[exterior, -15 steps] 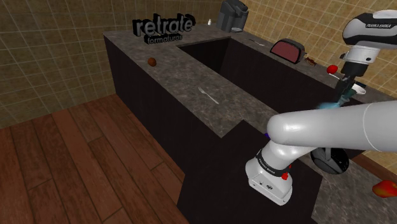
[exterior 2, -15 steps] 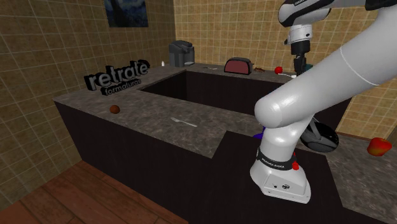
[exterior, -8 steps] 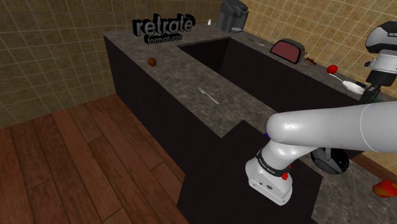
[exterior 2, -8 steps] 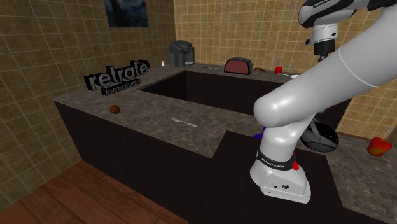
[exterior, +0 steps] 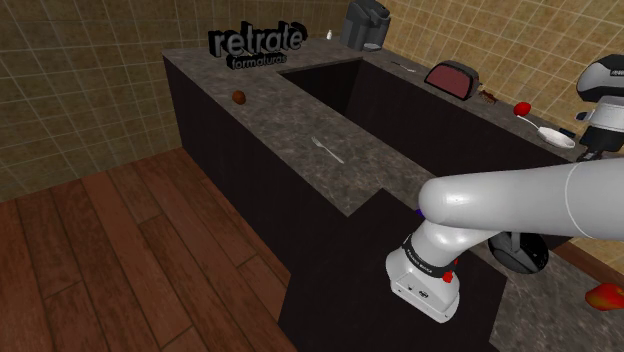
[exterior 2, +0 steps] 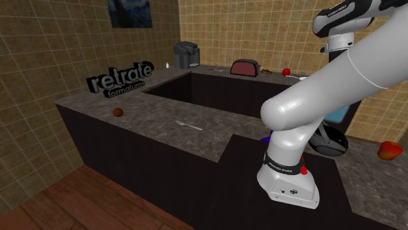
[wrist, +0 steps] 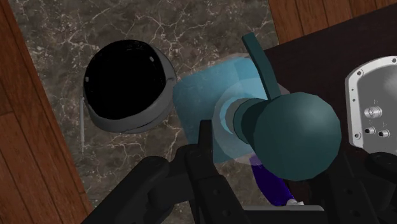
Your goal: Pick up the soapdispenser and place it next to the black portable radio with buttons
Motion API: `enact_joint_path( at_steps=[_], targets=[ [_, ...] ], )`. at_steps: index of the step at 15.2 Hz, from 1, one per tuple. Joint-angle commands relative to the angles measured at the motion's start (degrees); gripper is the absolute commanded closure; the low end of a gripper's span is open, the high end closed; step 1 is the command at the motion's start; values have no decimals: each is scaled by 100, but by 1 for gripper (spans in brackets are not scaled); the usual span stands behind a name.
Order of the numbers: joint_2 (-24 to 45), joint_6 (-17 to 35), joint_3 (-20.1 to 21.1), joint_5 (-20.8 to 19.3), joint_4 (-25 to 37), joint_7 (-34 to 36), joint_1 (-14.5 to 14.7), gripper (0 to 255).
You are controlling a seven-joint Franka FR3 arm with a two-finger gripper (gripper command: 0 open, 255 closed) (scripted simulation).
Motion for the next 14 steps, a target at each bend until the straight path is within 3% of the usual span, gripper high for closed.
enact_joint_path(
  at_steps=[1,14],
  targets=[
    [15,137,-90,-45,-106,37,15,255],
    [243,1094,-826,-370,-737,290,220,255]
  ],
)
